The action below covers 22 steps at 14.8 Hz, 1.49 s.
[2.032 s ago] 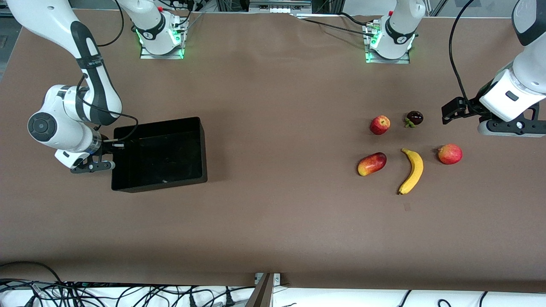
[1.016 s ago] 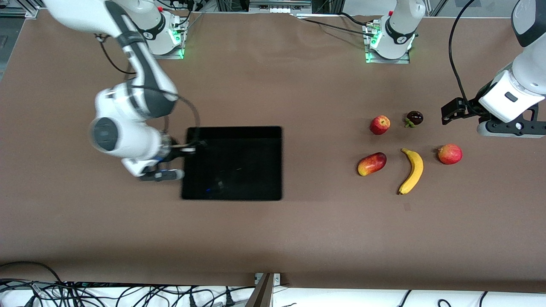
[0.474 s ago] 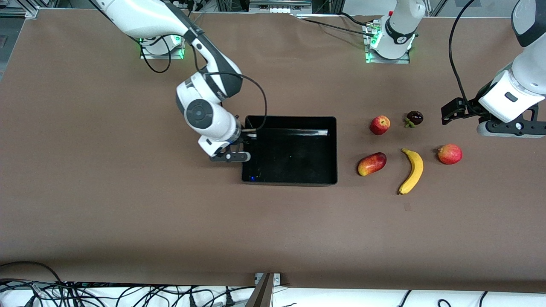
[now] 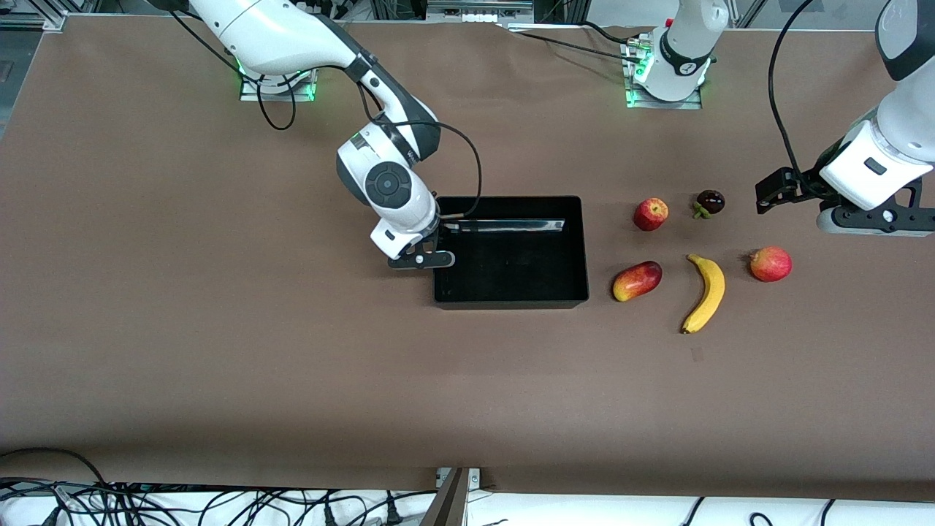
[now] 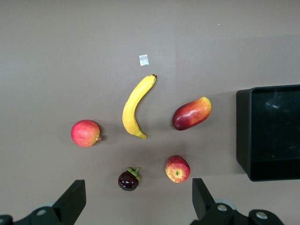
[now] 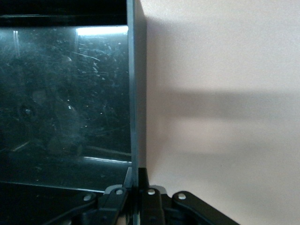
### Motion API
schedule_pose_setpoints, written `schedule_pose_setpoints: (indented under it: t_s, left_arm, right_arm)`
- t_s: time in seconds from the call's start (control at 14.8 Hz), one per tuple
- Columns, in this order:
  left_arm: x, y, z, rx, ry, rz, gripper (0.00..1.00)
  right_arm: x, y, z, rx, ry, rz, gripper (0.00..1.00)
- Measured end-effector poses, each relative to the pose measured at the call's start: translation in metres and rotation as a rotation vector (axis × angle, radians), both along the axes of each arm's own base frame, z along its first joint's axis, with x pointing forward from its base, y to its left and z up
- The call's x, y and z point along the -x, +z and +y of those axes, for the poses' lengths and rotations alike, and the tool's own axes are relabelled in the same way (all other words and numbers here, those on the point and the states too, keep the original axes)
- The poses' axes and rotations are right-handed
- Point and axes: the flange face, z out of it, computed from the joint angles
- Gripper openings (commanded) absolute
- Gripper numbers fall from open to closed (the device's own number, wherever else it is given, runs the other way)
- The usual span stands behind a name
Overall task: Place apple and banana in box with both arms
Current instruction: 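Drag the black box with the right gripper toward the fruits, then open the right gripper and release the box rim, then withdraw the right gripper while the left gripper reaches the red apple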
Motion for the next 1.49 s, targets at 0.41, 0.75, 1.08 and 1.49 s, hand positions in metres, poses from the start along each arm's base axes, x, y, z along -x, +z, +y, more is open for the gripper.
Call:
schedule_pose_setpoints:
  t_s: [0.41,0.75,1.08,1.49]
  left_arm:
    - [0.0,0.0,0.0,0.0,0.0,0.0,1.0]
    - [0.0,0.0,0.0,0.0,0.0,0.0,1.0]
    - [0.0,0.0,0.0,0.0,-0.001,0.0,1.0]
    - [0.0,0.0,-0.003,0.0,-0.005,0.0,1.0]
  right_arm:
    - [0.004,0.0,0.006,0.0,-0.03,-0.001,0.0]
    - [0.01,0.0,0.016,-0.009,-0.024,-0.009,0.0]
    - [0.009,0.002,0.017,-0.012,-0.015,-0.029,1.0]
    - [-0.055,0.095,-0.033,-0.005,-0.058,-0.1,1.0]
